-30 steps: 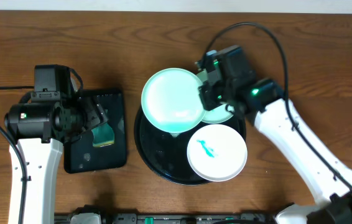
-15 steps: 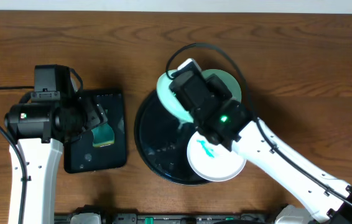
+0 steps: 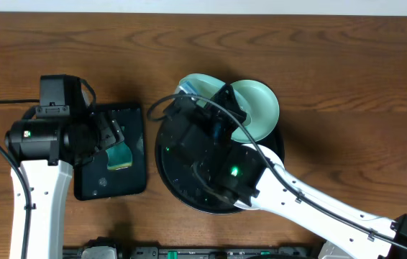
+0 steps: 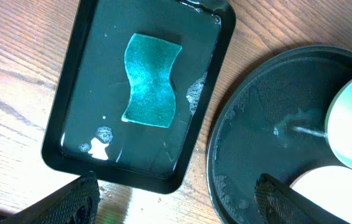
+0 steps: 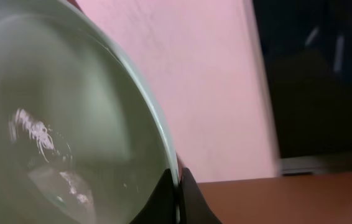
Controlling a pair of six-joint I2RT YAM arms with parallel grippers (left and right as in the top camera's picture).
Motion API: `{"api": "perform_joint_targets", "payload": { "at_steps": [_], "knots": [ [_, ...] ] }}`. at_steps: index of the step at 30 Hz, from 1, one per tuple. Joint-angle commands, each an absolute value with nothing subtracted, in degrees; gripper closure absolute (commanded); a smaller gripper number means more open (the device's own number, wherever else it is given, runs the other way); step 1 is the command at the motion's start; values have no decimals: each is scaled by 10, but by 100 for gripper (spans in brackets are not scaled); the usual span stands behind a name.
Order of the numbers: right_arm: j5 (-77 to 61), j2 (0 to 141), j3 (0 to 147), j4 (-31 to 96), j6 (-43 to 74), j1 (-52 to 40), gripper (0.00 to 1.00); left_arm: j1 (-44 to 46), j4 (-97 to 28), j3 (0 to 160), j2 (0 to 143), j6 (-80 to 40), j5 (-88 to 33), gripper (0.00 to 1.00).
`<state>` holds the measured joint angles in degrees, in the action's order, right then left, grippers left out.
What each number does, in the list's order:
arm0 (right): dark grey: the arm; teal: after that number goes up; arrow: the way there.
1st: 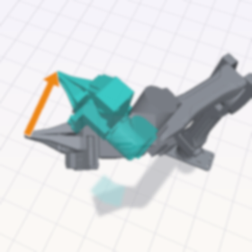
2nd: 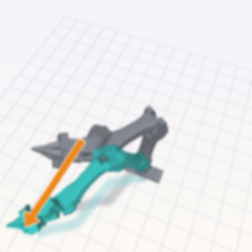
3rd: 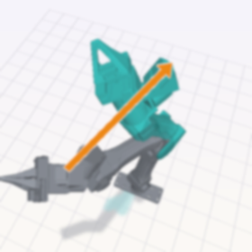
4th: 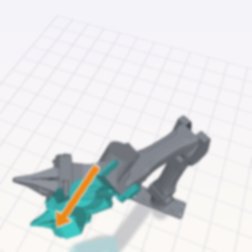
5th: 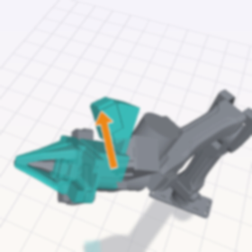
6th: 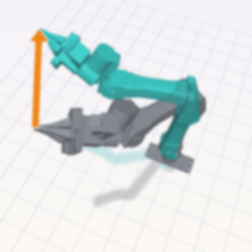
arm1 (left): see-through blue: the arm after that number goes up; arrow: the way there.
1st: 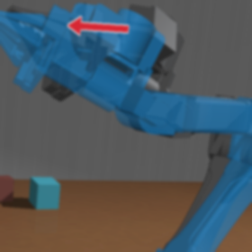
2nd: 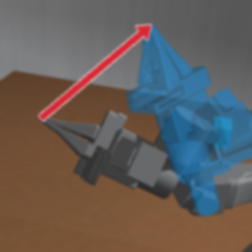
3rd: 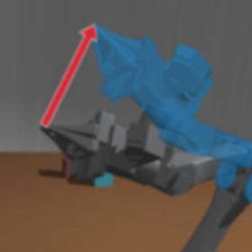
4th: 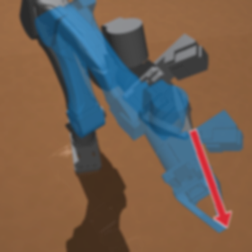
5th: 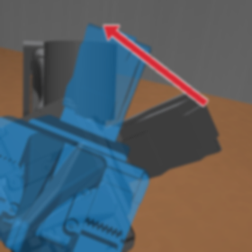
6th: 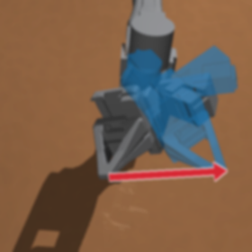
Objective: Clean dirty plates on tray and stack at the side
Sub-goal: 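Lift the cleaned plate off the round tray with the right gripper, then carry the plate right and set it on the table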
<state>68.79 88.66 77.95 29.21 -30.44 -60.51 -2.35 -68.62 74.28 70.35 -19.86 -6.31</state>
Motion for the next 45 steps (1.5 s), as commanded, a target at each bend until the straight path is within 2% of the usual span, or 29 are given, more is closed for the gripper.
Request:
{"api": "perform_joint_targets", "payload": {
  "at_steps": [1, 13, 17, 20, 23, 27, 29, 32, 35, 45],
  "knots": [
    [740, 884, 788, 289, -350, -616, 99, -23, -687, 743, 704, -199, -68, 19],
    [741, 884, 788, 289, -350, -616, 99, -23, -687, 743, 704, -190, -68, 19],
    [649, 888, 784, 296, -312, -594, 99, -23, -687, 743, 704, -190, -69, 19],
    [716, 900, 784, 310, -303, -604, 99, -23, -691, 743, 704, -190, -69, 19],
    [628, 902, 779, 315, -288, -593, 99, -23, -691, 743, 704, -191, -69, 19],
    [679, 903, 779, 328, -235, -603, 99, -23, -693, 743, 704, -190, -69, 19],
    [556, 903, 779, 347, -198, -593, 99, -23, -691, 743, 704, -190, -69, 19],
    [342, 909, 779, 392, -57, -529, 99, -23, -686, 743, 704, -191, -69, 19],
    [218, 920, 779, 419, 55, -453, 99, -23, -691, 743, 704, -191, -69, 19],
    [-204, 926, 779, 369, 201, -122, 99, -23, -692, 743, 704, -191, -69, 19]
  ]
}}
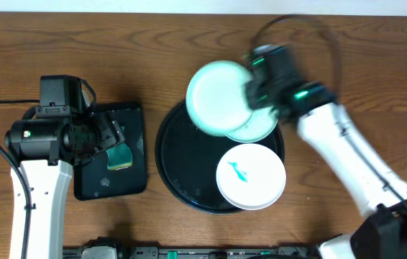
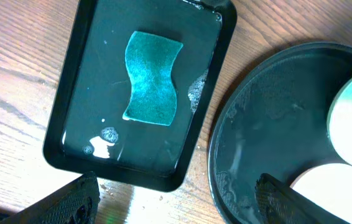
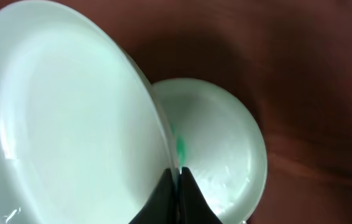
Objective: Clean dirty plates on tray and stack at the side
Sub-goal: 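Carry the plate right and set it on the table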
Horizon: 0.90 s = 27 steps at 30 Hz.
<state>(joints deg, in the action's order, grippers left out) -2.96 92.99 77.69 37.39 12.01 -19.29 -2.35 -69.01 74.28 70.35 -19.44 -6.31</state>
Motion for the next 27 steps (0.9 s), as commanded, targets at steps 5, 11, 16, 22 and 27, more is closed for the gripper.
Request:
{"api": "perform_joint_targets", "payload": {
  "at_steps": [5, 11, 16, 22, 27],
  "knots": [
    [-249, 934, 779, 381, 234, 60, 99, -23, -692, 743, 704, -191, -69, 19],
    [-237, 958, 778, 405, 233, 216, 99, -23, -692, 743, 704, -191, -69, 19],
    [-229, 1007, 778, 412, 222, 299, 99, -23, -691, 743, 704, -191, -69, 19],
    [-213, 1093, 778, 411, 173, 330, 99, -23, -691, 743, 704, -191, -69, 19],
    [-211, 1144, 778, 410, 160, 330, 98, -23, -692, 743, 704, -191, -69, 19]
  ]
}}
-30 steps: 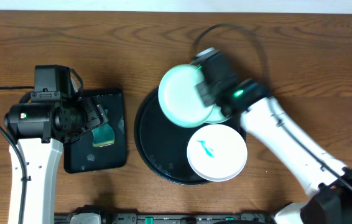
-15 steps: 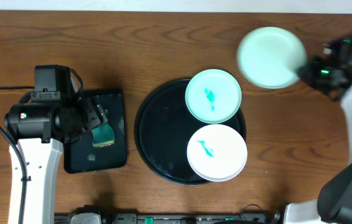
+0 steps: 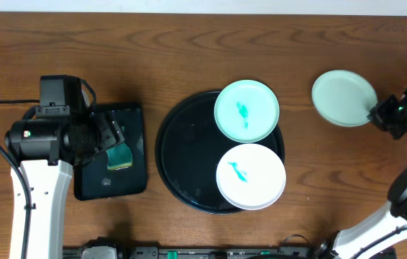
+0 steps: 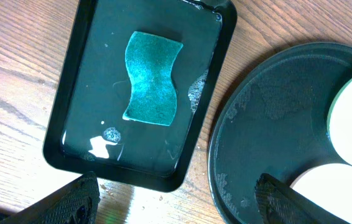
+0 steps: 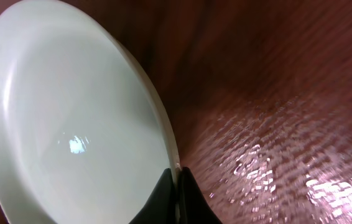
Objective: Clean dirty plates on tray and stack at the side
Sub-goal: 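Carry the plate right and set it on the table, then release the plate and move the right gripper back toward the round tray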
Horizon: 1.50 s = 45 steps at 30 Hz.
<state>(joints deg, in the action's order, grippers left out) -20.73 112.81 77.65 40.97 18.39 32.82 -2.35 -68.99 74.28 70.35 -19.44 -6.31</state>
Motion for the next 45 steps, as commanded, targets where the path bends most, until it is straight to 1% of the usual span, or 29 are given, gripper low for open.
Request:
{"api": "perform_joint_targets", "payload": {
  "at_steps": [1, 4, 8, 9, 11, 12, 15, 16, 17, 19, 20, 21, 22, 23, 24, 27, 30, 32, 33, 34, 35, 37, 39, 43, 45],
  "knots": [
    [-213, 1145, 778, 411, 156, 330, 97, -23, -692, 743, 704, -191, -69, 19],
    [-220, 1137, 779, 412, 144, 329, 89, -23, -691, 743, 704, -190, -69, 19],
    [-221, 1093, 779, 417, 143, 329, 70, -23, -691, 743, 704, -191, -69, 19],
    [-221, 1074, 779, 419, 143, 329, 67, -23, -691, 743, 704, -191, -69, 19],
    [-222, 1030, 779, 424, 143, 327, 67, -23, -692, 743, 704, -191, -69, 19],
    [-233, 983, 779, 431, 142, 321, 65, -23, -692, 743, 704, -190, -69, 19],
    [-285, 903, 779, 458, 99, 305, 59, -23, -692, 743, 704, -191, -69, 19],
    [-298, 881, 779, 467, 90, 298, 58, -23, -692, 743, 704, -191, -69, 19],
    [-306, 859, 779, 474, 89, 291, 68, -23, -692, 743, 704, -191, -69, 19],
    [-324, 819, 779, 486, 90, 277, 73, -23, -691, 743, 704, -191, -69, 19],
    [-346, 797, 779, 487, 91, 266, 61, -23, -692, 743, 704, -191, -69, 19],
    [-364, 783, 779, 491, 91, 258, 39, -23, -692, 743, 704, -191, -69, 19],
    [-375, 774, 779, 498, 91, 249, 20, -23, -692, 743, 704, -191, -69, 19],
    [-386, 770, 779, 509, 88, 242, 7, -23, -692, 743, 704, -191, -69, 19],
    [-399, 769, 779, 525, 80, 233, 1, -23, -692, 743, 704, -191, -69, 19],
    [-398, 778, 776, 580, 63, 203, 1, -23, -692, 743, 704, -191, -69, 19],
    [-361, 798, 762, 624, 59, 163, 4, -23, -692, 743, 704, -191, -69, 19],
    [-310, 817, 748, 651, 89, 128, 11, -23, -692, 743, 704, -191, -69, 19],
    [-292, 827, 740, 655, 94, 112, 16, -23, -692, 743, 704, -191, -69, 19],
    [-274, 836, 729, 649, 94, 94, 17, -23, -692, 743, 704, -191, -69, 19],
    [-256, 843, 718, 633, 94, 79, 20, -23, -691, 743, 704, -191, -69, 19],
    [-229, 860, 695, 579, 100, 50, 20, -23, -691, 743, 704, -191, -69, 19],
    [-227, 880, 678, 506, 105, 30, 23, -23, -691, 743, 704, -191, -69, 19],
    [-227, 941, 671, 385, 117, 3, 24, -23, -692, 743, 704, -190, -69, 19],
    [-227, 976, 671, 351, 127, -5, 26, -23, -692, 743, 704, -190, -69, 19]
  ]
}}
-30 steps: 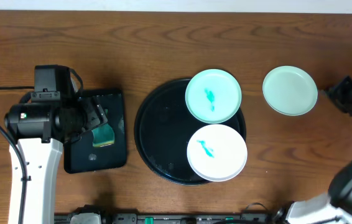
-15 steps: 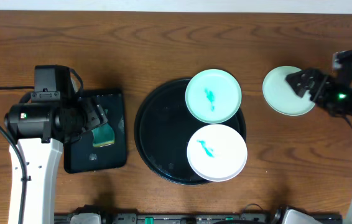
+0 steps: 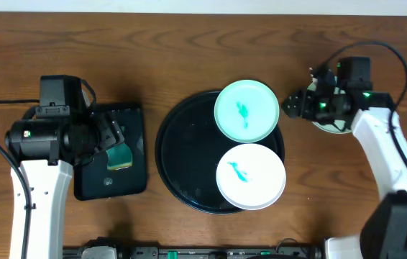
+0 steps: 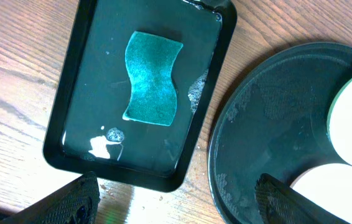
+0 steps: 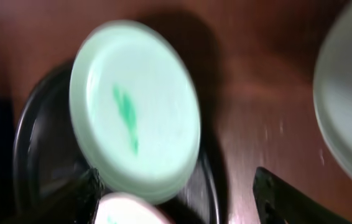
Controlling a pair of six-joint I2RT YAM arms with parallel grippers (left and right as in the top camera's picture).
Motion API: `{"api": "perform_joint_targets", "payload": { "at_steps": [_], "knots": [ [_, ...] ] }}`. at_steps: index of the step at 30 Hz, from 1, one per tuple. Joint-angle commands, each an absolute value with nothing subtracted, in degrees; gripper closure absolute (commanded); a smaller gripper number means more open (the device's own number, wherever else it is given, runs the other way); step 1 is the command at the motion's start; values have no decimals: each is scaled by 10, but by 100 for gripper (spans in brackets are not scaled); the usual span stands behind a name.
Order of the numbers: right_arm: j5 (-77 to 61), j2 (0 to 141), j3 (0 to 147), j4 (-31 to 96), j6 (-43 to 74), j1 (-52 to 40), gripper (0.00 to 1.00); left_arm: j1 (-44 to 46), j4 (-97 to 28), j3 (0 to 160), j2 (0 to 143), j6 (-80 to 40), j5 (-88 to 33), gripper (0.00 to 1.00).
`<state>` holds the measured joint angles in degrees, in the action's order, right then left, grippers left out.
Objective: Clean dirty plates on tray and stack at the side
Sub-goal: 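Release the plate and move the right gripper back toward the round tray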
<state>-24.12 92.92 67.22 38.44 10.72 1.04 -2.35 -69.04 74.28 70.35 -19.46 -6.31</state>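
The round black tray [image 3: 185,158] holds a mint plate [image 3: 247,110] smeared with green at its back right. In front of that lies a white plate [image 3: 250,176], also smeared green. A clean pale-green plate rests on the wood right of the tray, mostly hidden under my right arm in the overhead view. My right gripper [image 3: 295,106] hangs open and empty between that plate and the tray, facing the mint plate [image 5: 132,109]. My left gripper [image 4: 176,199] is open above the sponge tray. The teal sponge [image 4: 153,79] lies in it.
The rectangular black tray [image 3: 135,180] with soapy water stands left of the round tray [image 4: 269,112]. Bare wood runs along the back and far right of the table. A cable leads off from the left arm base.
My right gripper was shut on the pale-green plate at the far right. Now the plate lies on the table, and the gripper is open and further left, by the tray. The left arm is unchanged.
My right gripper first held a pale-green plate tilted over the round tray. Then it held the plate above the tray's back edge, then out at the table's right side. Now the plate rests there, released. My left gripper stayed open over the sponge throughout.
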Motion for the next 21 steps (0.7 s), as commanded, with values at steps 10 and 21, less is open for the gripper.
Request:
{"api": "perform_joint_targets", "payload": {
  "at_steps": [10, 21],
  "knots": [
    [-287, 1106, 671, 209, 126, -37, 32, -23, -698, 743, 704, -190, -69, 19],
    [-268, 1108, 671, 172, 167, -50, 86, -23, -698, 743, 704, -190, -69, 19]
  ]
}}
